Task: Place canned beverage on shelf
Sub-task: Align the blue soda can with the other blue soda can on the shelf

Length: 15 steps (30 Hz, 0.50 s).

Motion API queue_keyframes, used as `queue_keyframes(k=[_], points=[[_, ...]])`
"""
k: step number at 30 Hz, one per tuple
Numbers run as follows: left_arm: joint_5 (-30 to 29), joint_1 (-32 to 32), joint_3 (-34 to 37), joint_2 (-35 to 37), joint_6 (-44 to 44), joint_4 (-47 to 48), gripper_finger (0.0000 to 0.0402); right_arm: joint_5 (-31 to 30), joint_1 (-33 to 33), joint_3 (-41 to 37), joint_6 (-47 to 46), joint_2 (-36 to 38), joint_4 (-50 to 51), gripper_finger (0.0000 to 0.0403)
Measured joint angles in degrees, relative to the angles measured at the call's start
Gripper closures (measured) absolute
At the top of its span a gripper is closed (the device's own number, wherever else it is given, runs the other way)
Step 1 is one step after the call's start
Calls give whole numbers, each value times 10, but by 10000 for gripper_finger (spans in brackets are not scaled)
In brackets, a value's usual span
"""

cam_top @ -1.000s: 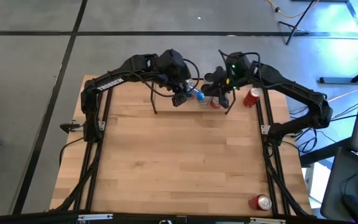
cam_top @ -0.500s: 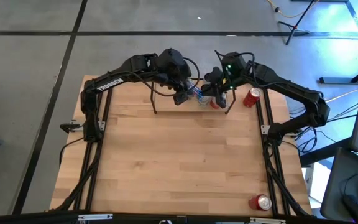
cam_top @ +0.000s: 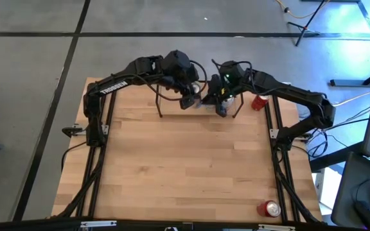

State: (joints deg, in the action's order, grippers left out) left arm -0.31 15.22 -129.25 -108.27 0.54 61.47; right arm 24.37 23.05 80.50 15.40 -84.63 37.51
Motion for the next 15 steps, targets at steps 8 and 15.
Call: queue_keyframes(k=[8, 15], points=[[-2, 18, 37, 2, 14, 5, 197, -48, 30, 43, 16, 48, 88, 356], [15, 45, 115, 1, 30, -49, 197, -60, 52, 44, 15, 87, 108, 356]])
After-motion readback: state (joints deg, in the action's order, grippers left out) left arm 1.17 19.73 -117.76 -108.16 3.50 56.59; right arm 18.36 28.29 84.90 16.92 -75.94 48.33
